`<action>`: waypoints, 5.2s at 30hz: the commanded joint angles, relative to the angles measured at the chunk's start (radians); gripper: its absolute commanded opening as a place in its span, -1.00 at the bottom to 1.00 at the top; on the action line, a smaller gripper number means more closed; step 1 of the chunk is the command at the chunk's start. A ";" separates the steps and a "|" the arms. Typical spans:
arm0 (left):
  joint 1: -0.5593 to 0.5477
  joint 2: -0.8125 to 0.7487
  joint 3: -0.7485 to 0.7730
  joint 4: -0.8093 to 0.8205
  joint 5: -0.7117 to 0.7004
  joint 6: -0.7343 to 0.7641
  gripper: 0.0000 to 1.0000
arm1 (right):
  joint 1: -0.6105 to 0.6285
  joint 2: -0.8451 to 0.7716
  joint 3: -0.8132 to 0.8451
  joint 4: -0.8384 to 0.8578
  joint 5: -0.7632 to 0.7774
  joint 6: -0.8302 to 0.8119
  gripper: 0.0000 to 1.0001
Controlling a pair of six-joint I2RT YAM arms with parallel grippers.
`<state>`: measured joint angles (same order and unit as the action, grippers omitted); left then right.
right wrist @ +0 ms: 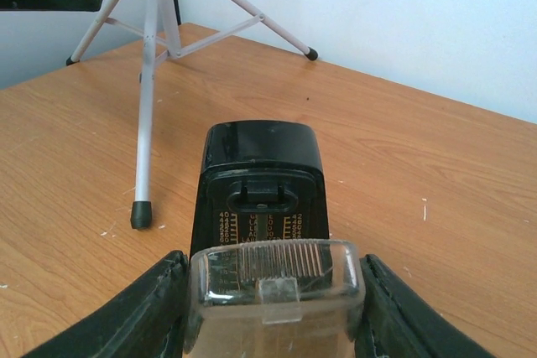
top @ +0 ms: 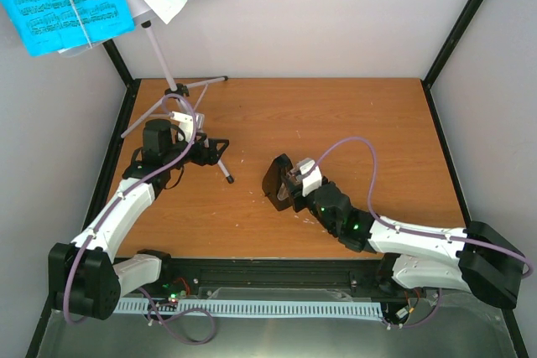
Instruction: Pack up the instrument practice props
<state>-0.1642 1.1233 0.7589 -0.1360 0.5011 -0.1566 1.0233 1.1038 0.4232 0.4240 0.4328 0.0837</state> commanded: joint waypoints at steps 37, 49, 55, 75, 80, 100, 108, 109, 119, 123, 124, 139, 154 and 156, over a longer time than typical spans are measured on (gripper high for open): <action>0.003 0.010 0.021 -0.008 0.007 0.029 0.83 | -0.080 0.158 0.059 -0.058 -0.187 -0.067 0.04; 0.002 0.006 0.020 -0.010 0.006 0.031 0.84 | -0.089 0.085 0.080 -0.144 -0.200 -0.097 0.97; 0.003 -0.004 0.021 -0.008 0.004 0.034 0.93 | -0.102 -0.088 0.082 -0.308 -0.176 -0.101 1.00; -0.376 0.176 0.277 -0.102 0.153 -0.102 0.99 | -0.556 -0.375 0.103 -0.655 -0.358 0.320 1.00; -0.472 0.245 0.359 -0.196 0.024 -0.045 0.99 | -0.576 -0.422 0.053 -0.648 -0.391 0.350 1.00; -0.616 0.327 0.394 -0.253 -0.246 0.120 0.93 | -0.583 -0.462 0.015 -0.639 -0.401 0.364 1.00; -0.620 0.301 0.363 -0.209 -0.279 0.145 0.52 | -0.585 -0.454 0.010 -0.636 -0.388 0.368 1.00; -0.619 0.300 0.360 -0.206 -0.279 0.146 0.47 | -0.585 -0.454 0.010 -0.636 -0.386 0.367 1.00; -0.620 0.293 0.350 -0.196 -0.282 0.140 0.17 | -0.585 -0.451 0.012 -0.643 -0.361 0.366 1.00; -0.620 0.293 0.347 -0.194 -0.284 0.137 0.09 | -0.585 -0.457 0.011 -0.648 -0.357 0.365 1.00; -0.620 0.292 0.346 -0.194 -0.283 0.137 0.06 | -0.585 -0.458 0.011 -0.649 -0.356 0.366 1.00; -0.639 0.289 0.338 -0.201 -0.433 0.067 -0.06 | -0.585 -0.477 0.007 -0.661 -0.334 0.366 1.00; -0.680 0.327 0.356 -0.213 -0.539 -0.388 0.36 | -0.585 -0.464 -0.005 -0.681 -0.266 0.422 1.00; -0.681 0.311 0.323 -0.168 -0.517 -0.381 0.60 | -0.585 -0.463 -0.004 -0.682 -0.264 0.424 1.00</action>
<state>-0.8337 1.4464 1.1099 -0.3592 -0.0788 -0.4473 0.4465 0.6376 0.4232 -0.2470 0.1249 0.4751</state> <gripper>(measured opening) 0.683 0.998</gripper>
